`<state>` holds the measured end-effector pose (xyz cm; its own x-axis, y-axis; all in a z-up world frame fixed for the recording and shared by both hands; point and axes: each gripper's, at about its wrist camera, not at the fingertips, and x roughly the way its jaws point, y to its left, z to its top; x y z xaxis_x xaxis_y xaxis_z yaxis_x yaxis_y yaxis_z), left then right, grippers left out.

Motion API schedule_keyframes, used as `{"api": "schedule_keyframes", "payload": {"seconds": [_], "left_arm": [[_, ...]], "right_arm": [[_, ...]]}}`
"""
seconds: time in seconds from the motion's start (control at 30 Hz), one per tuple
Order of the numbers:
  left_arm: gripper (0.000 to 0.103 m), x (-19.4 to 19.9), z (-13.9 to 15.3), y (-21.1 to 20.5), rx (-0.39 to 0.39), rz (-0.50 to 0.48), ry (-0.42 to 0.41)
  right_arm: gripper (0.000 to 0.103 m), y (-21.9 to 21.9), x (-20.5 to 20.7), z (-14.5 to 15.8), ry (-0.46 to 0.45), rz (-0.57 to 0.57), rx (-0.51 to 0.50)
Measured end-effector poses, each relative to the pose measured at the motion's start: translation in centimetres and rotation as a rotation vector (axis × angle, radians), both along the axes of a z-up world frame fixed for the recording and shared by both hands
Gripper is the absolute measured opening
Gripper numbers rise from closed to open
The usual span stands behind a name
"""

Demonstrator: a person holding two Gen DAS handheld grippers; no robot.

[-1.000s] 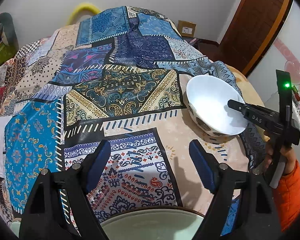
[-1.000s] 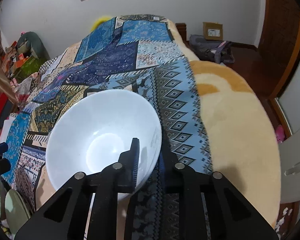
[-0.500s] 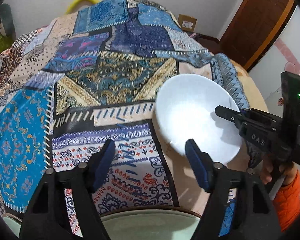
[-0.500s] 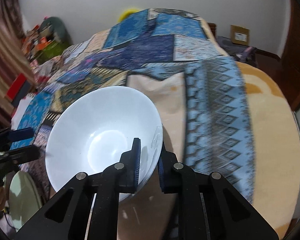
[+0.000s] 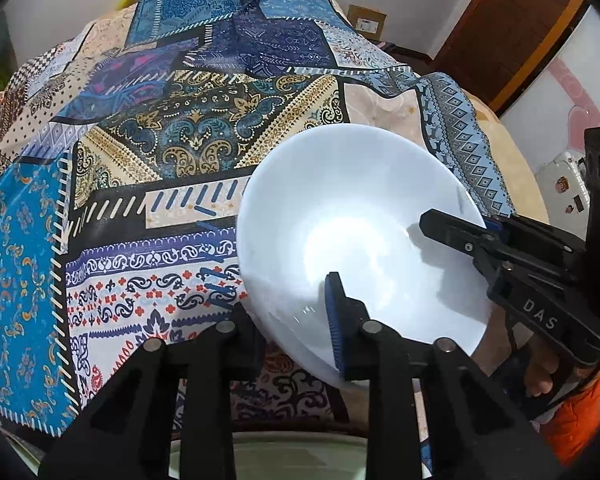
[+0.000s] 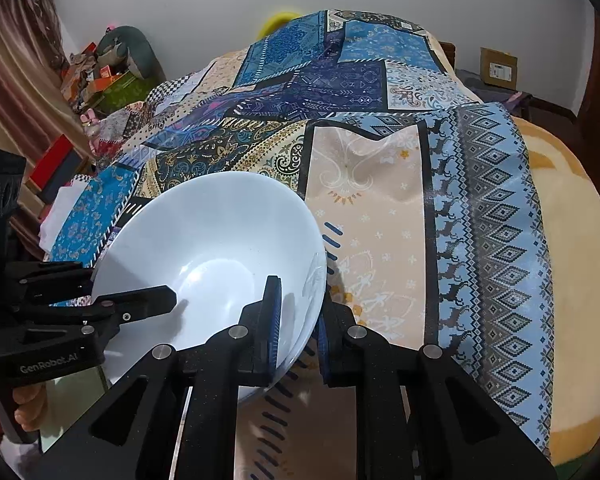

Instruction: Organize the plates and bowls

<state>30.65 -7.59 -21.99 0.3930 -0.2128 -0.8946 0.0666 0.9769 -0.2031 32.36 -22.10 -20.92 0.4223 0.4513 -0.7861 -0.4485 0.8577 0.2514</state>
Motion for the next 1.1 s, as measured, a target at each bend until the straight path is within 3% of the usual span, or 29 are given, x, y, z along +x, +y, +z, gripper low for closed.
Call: {"api": "schedule_keyframes", "payload": {"seconds": [0.33,0.77,1.1], "left_arm": [[0.024,-2.0,1.7,0.2,0.001,0.000,-0.015],[0.024,-7.2,8.7,0.4,0.018,0.009,-0.137],[0.024,-12.0,12.8,1.9,0.043,0.038,-0.206]], "right_arm": [[0.014,0.1,-2.1,2.1,-0.033,-0.006,0.003],[0.014,0.6,-6.4,8.0,-0.144,-0.002,0.025],[0.014,1.9,-9.8,10.5,-0.193,0.016,0.056]]}}
